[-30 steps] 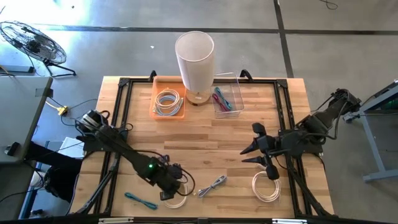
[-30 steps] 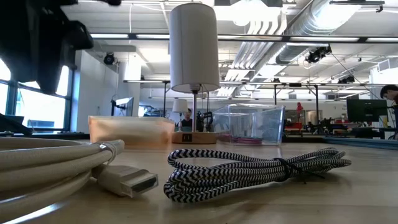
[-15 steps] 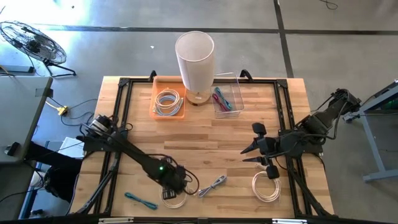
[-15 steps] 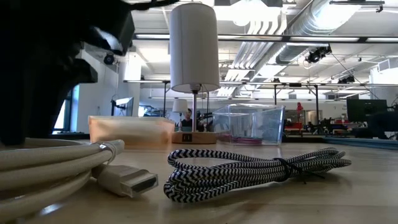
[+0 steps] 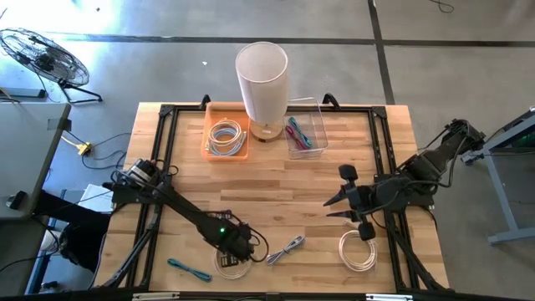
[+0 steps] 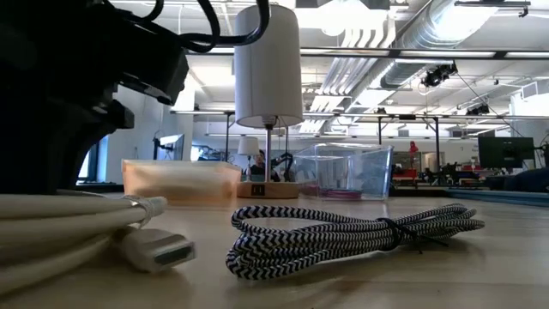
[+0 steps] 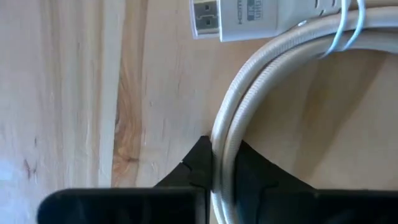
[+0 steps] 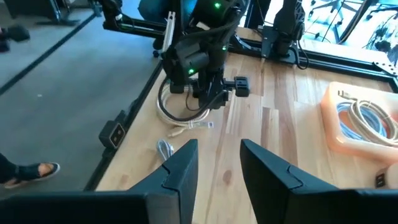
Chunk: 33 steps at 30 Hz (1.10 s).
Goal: Pick & Place USB Port
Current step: Put the left light brown HDMI cable into the orange bin
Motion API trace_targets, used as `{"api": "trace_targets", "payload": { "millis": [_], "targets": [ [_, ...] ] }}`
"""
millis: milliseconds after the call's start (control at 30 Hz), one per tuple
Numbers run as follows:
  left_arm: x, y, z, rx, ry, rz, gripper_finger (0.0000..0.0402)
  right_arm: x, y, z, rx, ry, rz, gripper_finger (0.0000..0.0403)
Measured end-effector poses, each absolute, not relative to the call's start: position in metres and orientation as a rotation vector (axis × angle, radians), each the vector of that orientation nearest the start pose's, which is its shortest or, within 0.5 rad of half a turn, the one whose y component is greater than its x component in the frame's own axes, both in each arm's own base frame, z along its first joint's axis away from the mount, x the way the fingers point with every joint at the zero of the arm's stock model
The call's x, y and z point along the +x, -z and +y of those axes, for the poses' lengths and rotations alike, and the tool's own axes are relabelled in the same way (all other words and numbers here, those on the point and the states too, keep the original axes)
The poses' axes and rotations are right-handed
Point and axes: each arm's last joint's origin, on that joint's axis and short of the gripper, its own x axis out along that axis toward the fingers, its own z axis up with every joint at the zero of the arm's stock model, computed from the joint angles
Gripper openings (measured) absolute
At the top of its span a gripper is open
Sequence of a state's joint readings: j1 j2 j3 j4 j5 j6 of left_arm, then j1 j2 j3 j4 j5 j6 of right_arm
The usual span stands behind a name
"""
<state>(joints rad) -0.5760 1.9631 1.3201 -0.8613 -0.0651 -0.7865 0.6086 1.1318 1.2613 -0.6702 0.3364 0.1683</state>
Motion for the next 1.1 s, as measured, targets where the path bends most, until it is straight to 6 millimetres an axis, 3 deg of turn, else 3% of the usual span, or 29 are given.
{"api": "trace_targets", "payload": {
  "millis": [200, 400, 567, 733, 933, 1100],
  "targets": [
    [0.303, -0.181, -0.186, -0.054, -0.332, 1.531, 0.0031, 0.182, -0.387, 0.113, -0.119, -0.164, 0.502, 0.0113],
    [0.311, -0.247, -0.169, 0.068, -0.481, 1.515, 0.0031, 0.163, -0.398, 0.099, -0.107, -0.145, 0.459, 0.0113],
    [0.322, -0.300, -0.136, 0.218, -0.480, 1.351, 0.0031, 0.146, -0.407, 0.087, -0.085, -0.149, 0.418, 0.0113],
    [0.319, -0.329, -0.081, 0.214, -0.547, 1.308, 0.0031, 0.134, -0.413, 0.078, -0.071, -0.136, 0.387, 0.0113],
    [0.299, -0.357, -0.032, 0.235, -0.586, 1.286, 0.0031, 0.126, -0.414, 0.072, -0.045, -0.106, 0.388, 0.0113],
    [0.273, -0.383, -0.008, 0.268, -0.604, 1.226, 0.0031, 0.124, -0.409, 0.071, -0.008, -0.088, 0.434, 0.0113]
  ]
}}
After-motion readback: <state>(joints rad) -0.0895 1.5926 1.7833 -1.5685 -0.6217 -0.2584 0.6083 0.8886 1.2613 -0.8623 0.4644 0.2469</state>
